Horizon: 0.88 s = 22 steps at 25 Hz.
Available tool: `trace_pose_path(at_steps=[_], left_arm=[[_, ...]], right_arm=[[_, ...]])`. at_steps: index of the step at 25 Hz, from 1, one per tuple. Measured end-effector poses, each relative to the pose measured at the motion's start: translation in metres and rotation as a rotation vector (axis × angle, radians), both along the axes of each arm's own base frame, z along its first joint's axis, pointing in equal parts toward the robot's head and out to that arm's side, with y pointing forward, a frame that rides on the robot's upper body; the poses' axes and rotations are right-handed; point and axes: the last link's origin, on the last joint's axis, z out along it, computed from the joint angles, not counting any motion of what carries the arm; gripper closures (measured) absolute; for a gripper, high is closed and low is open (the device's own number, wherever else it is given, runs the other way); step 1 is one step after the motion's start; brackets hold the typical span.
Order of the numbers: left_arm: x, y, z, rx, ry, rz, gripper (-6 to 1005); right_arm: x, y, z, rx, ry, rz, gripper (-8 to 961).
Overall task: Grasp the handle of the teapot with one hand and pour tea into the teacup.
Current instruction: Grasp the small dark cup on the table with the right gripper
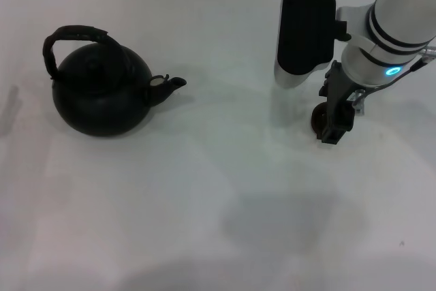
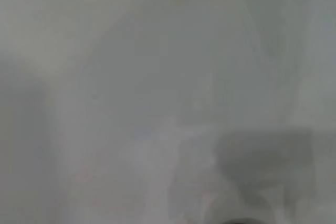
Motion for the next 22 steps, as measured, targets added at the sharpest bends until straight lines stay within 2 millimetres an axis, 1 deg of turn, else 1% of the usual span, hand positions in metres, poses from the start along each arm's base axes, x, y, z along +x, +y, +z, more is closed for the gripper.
trace_pose_path(at_steps=[22], left_arm=[[-0.001, -0.001, 0.001, 0.010, -0.003, 0.006, 112]], right_arm=[[0.015, 0.002, -0.004, 0.011, -0.013, -0.031, 122]])
